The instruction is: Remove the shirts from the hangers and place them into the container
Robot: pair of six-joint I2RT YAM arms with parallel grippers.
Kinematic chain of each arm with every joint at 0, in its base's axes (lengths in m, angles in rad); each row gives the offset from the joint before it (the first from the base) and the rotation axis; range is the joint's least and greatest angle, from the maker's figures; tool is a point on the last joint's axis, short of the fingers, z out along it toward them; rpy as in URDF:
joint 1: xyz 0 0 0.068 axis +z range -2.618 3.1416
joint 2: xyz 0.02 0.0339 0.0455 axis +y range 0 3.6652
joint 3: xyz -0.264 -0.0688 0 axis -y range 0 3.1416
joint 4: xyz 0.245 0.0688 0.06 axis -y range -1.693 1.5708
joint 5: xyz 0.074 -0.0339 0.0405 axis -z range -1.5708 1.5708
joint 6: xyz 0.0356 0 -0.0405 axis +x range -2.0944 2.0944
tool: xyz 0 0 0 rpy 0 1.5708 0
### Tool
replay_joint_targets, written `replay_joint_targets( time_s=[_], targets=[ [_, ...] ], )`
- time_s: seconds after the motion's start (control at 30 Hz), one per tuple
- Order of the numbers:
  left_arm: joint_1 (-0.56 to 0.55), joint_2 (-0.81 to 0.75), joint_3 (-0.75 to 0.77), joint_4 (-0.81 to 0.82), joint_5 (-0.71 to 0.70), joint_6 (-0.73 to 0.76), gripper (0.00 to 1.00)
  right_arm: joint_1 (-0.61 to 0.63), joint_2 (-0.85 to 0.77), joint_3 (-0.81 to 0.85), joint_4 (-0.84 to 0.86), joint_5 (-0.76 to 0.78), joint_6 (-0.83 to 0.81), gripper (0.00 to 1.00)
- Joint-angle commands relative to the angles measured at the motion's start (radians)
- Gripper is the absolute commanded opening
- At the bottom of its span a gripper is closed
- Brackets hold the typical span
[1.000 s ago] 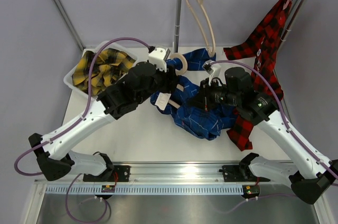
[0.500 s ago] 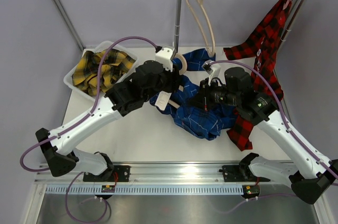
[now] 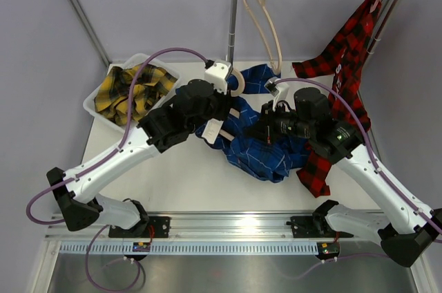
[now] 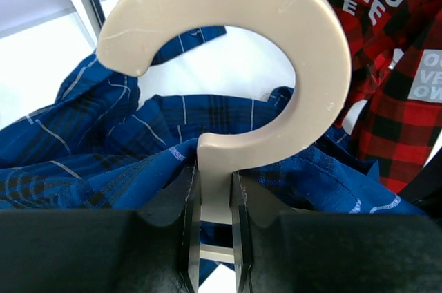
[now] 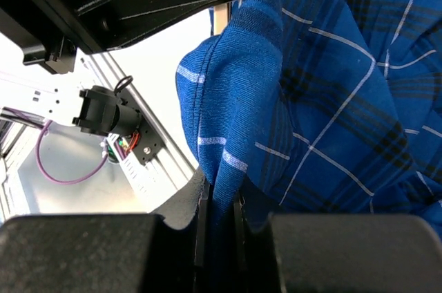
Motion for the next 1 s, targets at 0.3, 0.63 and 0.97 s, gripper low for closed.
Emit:
replay_joint_targets(
  time_s=[0.3,0.63,0.97],
  targets=[
    [-0.004,-0.097,-0.17,0.204,-0.322,0.23,0.0,0.018,-0.016,0.154,-0.044,0.134,-0.049,0.73],
    [0.001,-0.064,-0.245,0.237,-0.456,0.195,0.0,0.038,0.049,0.163,-0.031,0.197,0.006,0.73],
    [0.047,-0.041,-0.221,0.132,-0.516,0.104,0.0,0.221,0.197,0.153,0.026,0.445,0.104,0.68]
  ],
)
